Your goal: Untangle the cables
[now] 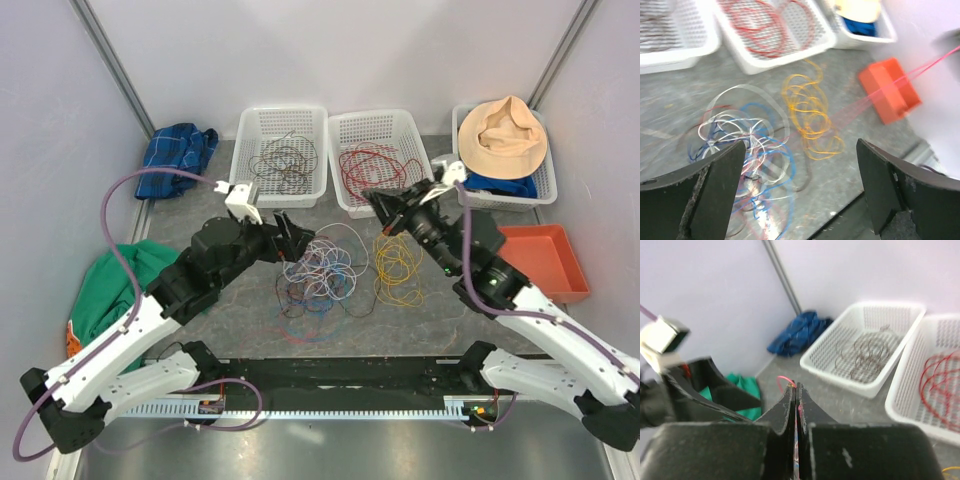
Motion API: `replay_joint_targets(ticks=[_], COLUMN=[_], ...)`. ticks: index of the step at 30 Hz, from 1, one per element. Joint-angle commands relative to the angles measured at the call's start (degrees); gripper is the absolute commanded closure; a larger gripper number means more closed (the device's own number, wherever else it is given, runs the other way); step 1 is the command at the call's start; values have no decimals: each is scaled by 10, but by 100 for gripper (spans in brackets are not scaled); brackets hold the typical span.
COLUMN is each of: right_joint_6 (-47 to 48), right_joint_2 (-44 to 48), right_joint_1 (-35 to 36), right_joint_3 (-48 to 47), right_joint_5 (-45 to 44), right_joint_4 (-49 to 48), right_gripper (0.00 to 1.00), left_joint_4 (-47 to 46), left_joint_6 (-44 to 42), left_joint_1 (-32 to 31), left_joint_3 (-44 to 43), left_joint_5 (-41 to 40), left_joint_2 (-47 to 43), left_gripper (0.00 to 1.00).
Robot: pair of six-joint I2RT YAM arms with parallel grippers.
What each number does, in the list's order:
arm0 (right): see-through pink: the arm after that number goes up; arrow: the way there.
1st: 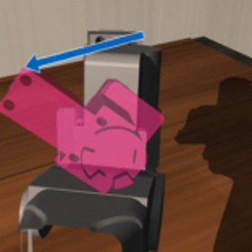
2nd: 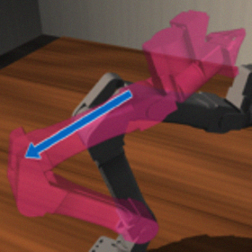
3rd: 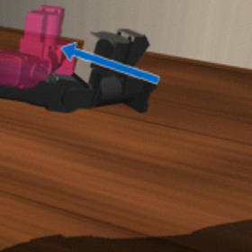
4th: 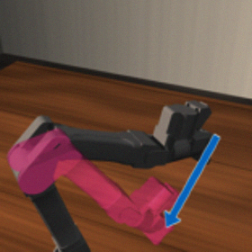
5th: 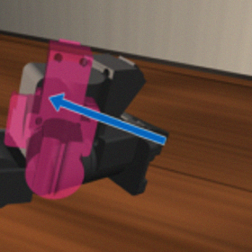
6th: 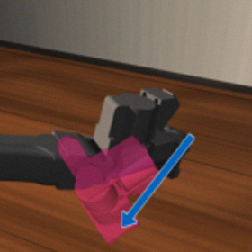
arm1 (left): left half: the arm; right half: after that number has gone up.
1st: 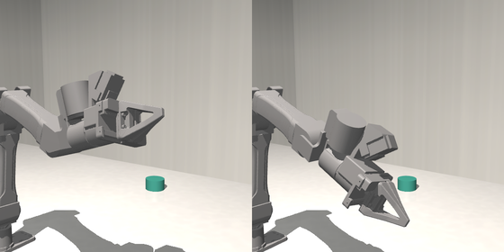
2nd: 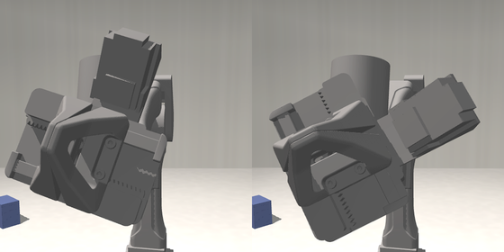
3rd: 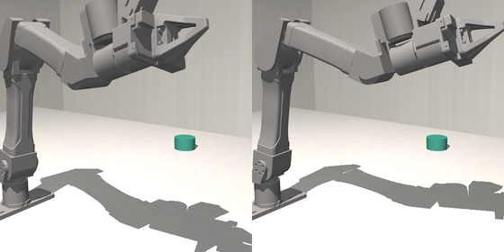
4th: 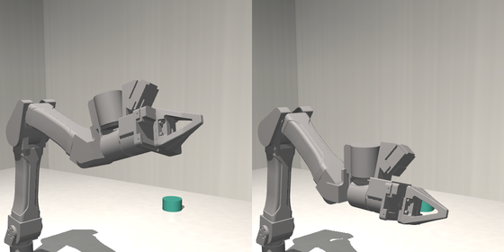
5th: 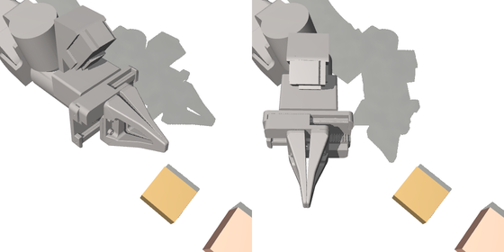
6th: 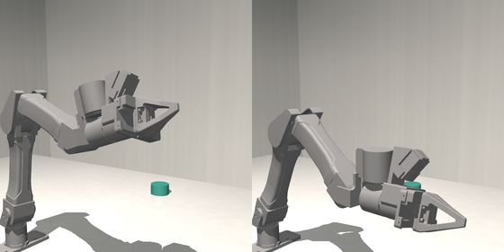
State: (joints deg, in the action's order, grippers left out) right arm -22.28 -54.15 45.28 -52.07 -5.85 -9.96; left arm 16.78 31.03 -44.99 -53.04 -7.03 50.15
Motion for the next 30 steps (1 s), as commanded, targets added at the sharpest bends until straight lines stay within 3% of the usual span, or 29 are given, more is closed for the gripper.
replay_joint_targets(ticks=[1,8,12,18,21,30], right_joint_6=[37,46,41,30,26,10], right_joint_2=[39,19,11,4,1,10], right_joint_1=[3,3,2,3,3,3], right_joint_3=[-89,-207,-234,-255,-267,-291], right_joint_5=[-57,-50,-51,-41,-31,12], right_joint_4=[84,178,202,217,224,238], right_gripper=[100,100,100,100,100,100], left_joint_4=[50,-58,-185,-352,-414,-489], left_joint_6=[23,3,-20,-31,-21,-5], left_joint_1=[-1,-1,-1,-3,-10,-40], left_joint_3=[17,88,144,206,241,246], left_joint_5=[-115,-105,-18,111,135,81], left_joint_2=[-50,-119,-125,-53,-15,101], left_gripper=[1,0,0,0,0,0])
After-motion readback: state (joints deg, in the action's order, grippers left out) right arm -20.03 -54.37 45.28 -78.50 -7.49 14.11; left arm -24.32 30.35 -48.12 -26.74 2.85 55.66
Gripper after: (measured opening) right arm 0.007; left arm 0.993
